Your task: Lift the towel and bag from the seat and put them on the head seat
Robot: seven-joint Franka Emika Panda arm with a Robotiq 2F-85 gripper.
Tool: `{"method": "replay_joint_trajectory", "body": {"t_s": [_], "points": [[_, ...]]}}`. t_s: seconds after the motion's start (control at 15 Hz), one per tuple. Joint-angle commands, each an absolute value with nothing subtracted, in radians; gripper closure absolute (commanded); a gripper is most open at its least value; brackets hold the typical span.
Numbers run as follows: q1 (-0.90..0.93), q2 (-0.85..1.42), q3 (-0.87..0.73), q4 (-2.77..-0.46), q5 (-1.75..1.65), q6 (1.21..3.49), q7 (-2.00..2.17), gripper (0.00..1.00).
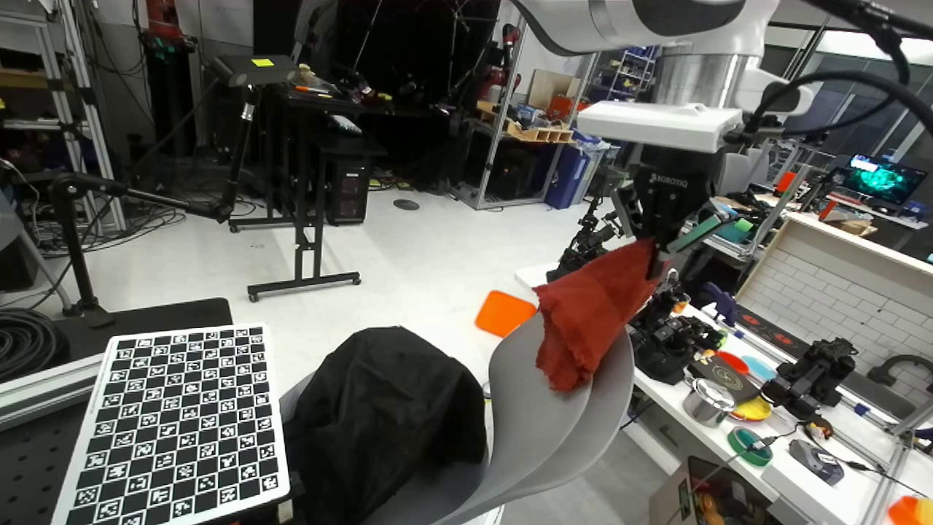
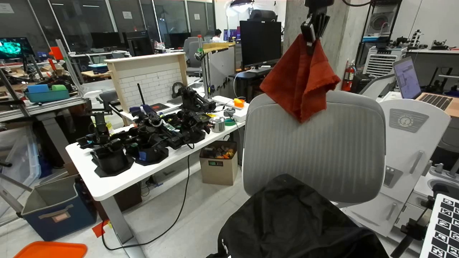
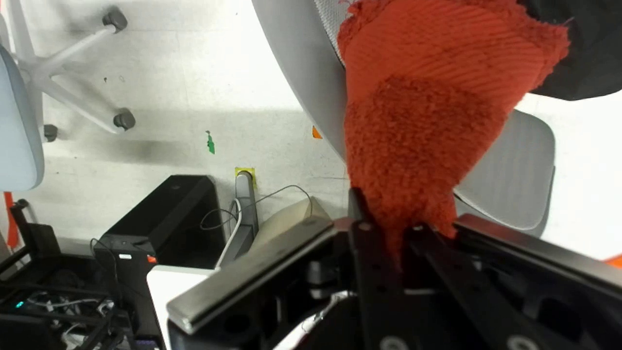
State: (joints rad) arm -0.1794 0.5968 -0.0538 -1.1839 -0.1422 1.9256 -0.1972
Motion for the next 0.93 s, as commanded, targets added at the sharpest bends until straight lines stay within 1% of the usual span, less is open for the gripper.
{"method": "replay_joint_trajectory", "body": {"t_s": [0.0, 0.33, 0.6, 0.87], "points": [[-0.206, 0.695, -0.067, -1.098, -0.102, 1.875, -0.205, 0.99], [-0.278, 0.810, -0.083, -1.010, -0.068, 1.846, -0.211, 0.99], [-0.337, 0.854, -0.087, -0.919, -0.035, 1.805, -0.209, 0.99], [-0.348, 0.892, -0.084, -0.850, -0.027, 1.768, -0.202, 0.99]]}}
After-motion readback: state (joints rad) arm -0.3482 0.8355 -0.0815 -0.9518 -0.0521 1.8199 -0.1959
